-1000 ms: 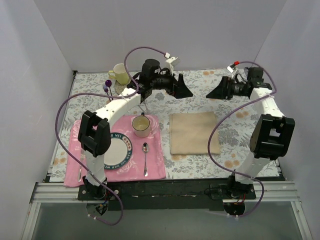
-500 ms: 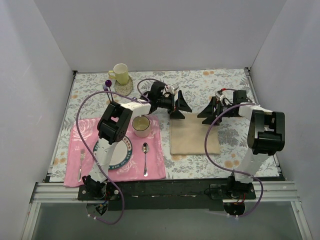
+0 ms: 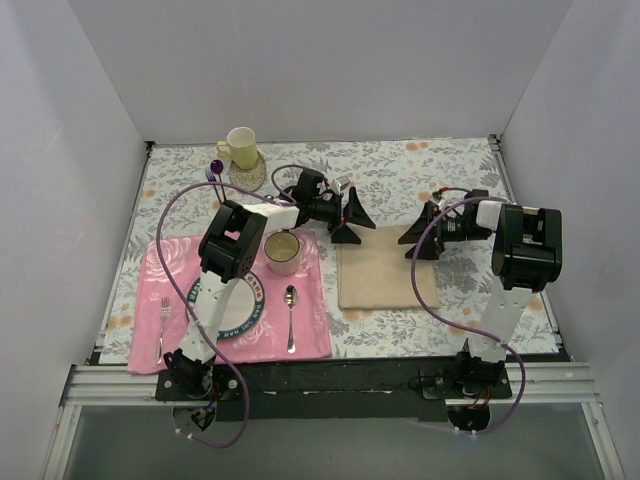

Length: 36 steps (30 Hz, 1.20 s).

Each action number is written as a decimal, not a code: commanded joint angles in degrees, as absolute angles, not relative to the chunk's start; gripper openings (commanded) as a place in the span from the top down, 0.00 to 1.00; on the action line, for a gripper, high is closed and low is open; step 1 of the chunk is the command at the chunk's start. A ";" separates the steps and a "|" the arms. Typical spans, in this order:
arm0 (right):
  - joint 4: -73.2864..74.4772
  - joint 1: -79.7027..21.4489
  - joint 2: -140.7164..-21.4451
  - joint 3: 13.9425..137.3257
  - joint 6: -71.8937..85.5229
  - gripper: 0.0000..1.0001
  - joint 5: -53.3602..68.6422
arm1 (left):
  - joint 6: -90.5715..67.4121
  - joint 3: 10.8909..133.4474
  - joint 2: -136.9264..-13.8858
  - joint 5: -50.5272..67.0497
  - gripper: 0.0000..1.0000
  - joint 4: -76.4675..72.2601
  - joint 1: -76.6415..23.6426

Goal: Fold the napkin into a case and place the utensils inside
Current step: Smooth out the lower triangle-folded napkin at the center of the board.

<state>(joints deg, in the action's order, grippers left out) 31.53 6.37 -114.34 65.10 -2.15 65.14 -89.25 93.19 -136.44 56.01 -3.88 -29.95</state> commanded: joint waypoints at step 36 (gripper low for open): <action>67.66 7.73 -116.54 77.30 -34.54 0.16 68.73 | -64.98 100.71 -129.92 51.87 0.02 13.22 -28.92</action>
<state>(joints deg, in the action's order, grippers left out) 65.04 7.46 -116.62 64.88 -33.32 65.80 -77.52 95.35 -135.63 57.12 2.20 -29.69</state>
